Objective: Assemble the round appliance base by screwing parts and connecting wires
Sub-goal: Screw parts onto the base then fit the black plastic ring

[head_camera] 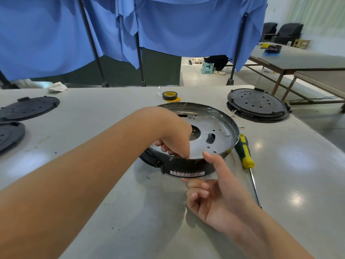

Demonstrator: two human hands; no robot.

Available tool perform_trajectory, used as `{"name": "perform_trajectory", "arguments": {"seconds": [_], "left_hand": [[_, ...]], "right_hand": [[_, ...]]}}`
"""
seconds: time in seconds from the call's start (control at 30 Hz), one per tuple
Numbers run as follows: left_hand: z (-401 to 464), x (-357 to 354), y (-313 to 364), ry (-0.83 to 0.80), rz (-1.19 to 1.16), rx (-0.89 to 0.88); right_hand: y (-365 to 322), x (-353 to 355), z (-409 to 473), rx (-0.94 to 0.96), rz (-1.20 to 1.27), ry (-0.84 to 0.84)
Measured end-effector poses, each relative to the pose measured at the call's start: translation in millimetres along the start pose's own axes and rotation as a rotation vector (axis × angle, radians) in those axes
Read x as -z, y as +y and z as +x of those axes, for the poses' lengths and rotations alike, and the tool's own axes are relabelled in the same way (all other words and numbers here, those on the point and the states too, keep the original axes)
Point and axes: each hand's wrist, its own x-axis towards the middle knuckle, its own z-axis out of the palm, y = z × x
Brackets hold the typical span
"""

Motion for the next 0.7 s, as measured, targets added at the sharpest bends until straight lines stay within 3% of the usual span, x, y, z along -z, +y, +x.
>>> {"name": "perform_trajectory", "arguments": {"seconds": [0.2, 0.43, 0.6, 0.7], "left_hand": [[1.2, -0.1, 1.6, -0.024, 0.019, 0.006], [0.6, 2.1, -3.6, -0.053, -0.135, -0.074], [-7.3, -1.1, -14.2, 0.032, -0.237, -0.164], [-17.5, -12.8, -20.8, 0.175, -0.313, -0.200]], "right_hand": [[-0.2, 1.3, 0.4, 0.000, -0.004, 0.002], [-0.2, 1.8, -0.1, 0.002, -0.014, 0.019], [-0.2, 1.7, 0.3, -0.006, -0.013, 0.014], [-0.9, 2.1, 0.8, -0.010, -0.019, 0.006]]}}
